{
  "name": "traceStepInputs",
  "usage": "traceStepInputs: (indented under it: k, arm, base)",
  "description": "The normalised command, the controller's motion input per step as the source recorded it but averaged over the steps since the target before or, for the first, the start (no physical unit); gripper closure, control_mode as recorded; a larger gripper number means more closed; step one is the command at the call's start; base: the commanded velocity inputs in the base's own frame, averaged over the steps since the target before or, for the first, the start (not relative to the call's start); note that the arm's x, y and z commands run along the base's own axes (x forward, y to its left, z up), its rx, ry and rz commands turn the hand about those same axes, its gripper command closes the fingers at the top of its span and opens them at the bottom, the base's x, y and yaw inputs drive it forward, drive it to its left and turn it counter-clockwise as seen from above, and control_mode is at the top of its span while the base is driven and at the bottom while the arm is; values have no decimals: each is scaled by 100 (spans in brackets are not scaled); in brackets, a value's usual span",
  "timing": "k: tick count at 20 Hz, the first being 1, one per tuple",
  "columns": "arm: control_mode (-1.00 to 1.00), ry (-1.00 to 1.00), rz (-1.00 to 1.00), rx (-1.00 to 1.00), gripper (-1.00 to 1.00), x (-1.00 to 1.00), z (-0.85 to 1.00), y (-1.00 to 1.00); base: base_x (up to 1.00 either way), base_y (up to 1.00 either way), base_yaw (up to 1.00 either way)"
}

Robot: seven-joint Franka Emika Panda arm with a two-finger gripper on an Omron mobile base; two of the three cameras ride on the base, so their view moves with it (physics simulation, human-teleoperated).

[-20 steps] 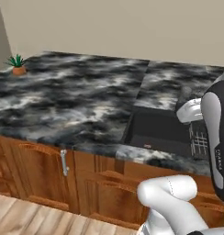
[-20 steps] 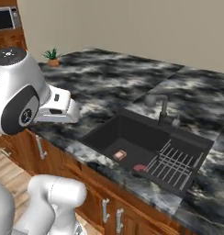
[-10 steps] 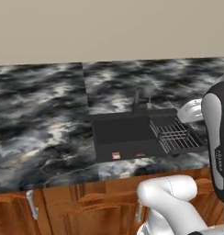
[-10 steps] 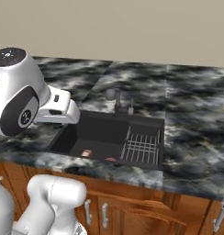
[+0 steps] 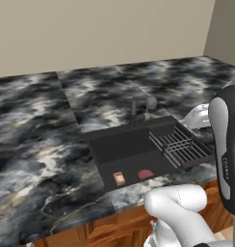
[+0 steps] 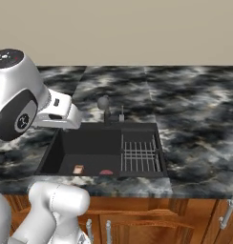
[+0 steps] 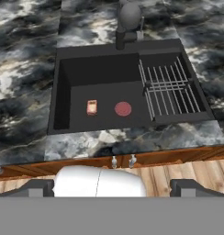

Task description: Pick up the bar soap and sponge from the sink, and place them back in the cabinet, and close the cabinet door.

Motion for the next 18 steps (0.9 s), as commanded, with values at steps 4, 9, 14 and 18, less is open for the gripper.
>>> traceStepInputs:
  k: [4, 9, 14, 18]
  arm:
    - [100, 0, 0, 0, -100, 0, 0, 0]
    - [100, 0, 0, 0, -100, 0, 0, 0]
    - [100, 0, 0, 0, -100, 0, 0, 0]
    - [100, 0, 0, 0, -100, 0, 0, 0]
  base:
    - [47, 12, -15]
    - [33, -2, 11]
    - [21, -20, 45]
    - [28, -7, 17]
